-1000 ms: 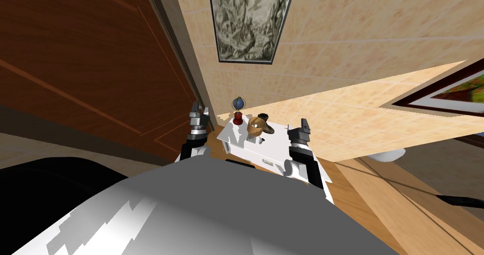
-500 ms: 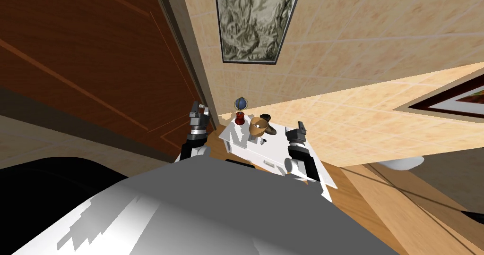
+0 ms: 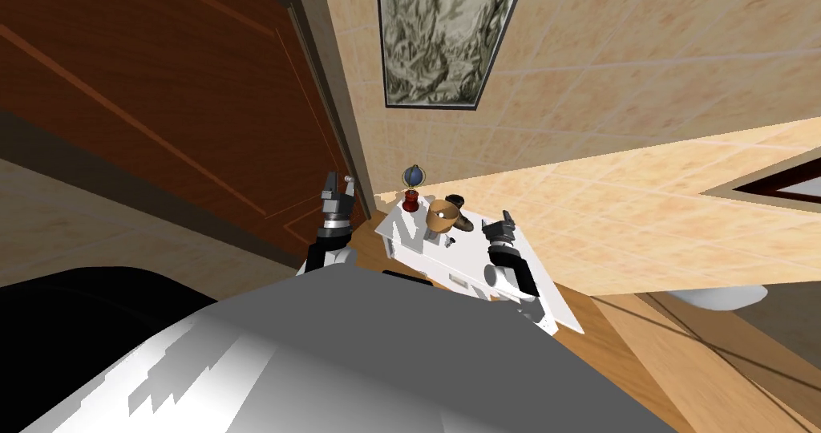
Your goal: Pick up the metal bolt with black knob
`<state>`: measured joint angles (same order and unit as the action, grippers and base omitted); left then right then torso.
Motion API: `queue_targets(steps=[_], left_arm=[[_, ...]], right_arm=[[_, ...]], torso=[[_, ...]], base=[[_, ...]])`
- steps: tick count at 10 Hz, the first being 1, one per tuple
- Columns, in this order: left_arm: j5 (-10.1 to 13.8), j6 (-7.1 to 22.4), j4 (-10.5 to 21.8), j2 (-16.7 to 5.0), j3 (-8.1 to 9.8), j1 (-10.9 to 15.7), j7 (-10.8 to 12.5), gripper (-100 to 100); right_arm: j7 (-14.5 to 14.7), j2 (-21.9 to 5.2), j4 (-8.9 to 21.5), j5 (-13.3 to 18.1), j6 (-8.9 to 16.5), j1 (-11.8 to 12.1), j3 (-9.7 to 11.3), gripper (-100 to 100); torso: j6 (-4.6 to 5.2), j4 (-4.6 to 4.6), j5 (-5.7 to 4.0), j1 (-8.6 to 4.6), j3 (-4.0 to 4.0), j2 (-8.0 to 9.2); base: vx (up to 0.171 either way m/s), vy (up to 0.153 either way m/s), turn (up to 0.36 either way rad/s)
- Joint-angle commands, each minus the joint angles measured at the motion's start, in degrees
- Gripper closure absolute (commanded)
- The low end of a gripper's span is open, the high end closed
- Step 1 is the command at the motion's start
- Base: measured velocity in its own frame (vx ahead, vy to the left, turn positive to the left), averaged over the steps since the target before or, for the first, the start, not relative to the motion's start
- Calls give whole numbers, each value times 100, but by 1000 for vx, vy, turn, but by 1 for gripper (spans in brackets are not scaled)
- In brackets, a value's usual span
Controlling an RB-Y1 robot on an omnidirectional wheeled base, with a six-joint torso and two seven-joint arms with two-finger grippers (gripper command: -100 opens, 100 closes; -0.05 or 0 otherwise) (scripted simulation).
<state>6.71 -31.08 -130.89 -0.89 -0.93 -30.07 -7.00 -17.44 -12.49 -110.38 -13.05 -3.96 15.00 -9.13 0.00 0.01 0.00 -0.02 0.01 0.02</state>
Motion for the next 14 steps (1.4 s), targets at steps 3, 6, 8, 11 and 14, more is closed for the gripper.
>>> queue_targets(steps=[3,6,8,11,14], left_arm=[[0,0,0,0,0,0,0,0],[0,0,0,0,0,-1,0,0],[0,0,0,0,0,-1,0,0],[0,0,0,0,0,0,0,0],[0,0,0,0,1,-1,0,0]], right_arm=[[-559,-131,474,-157,303,-221,-126,-100],[-1058,-327,978,-374,703,-559,-309,-100],[-1384,-430,1347,-485,906,-736,-403,-100],[-1861,-535,1811,-596,1111,-917,-497,-100],[-2367,-750,2355,-818,1524,-1291,-686,-100]], torso=[[0,0,0,-1,0,0],[4,0,0,-1,1,1],[4,0,0,-2,0,0],[1,0,0,-1,0,0],[5,0,0,0,0,0]], base=[[-10,-1,93],[-13,-1,108],[-12,-4,98],[-13,-2,95],[-13,0,111]])
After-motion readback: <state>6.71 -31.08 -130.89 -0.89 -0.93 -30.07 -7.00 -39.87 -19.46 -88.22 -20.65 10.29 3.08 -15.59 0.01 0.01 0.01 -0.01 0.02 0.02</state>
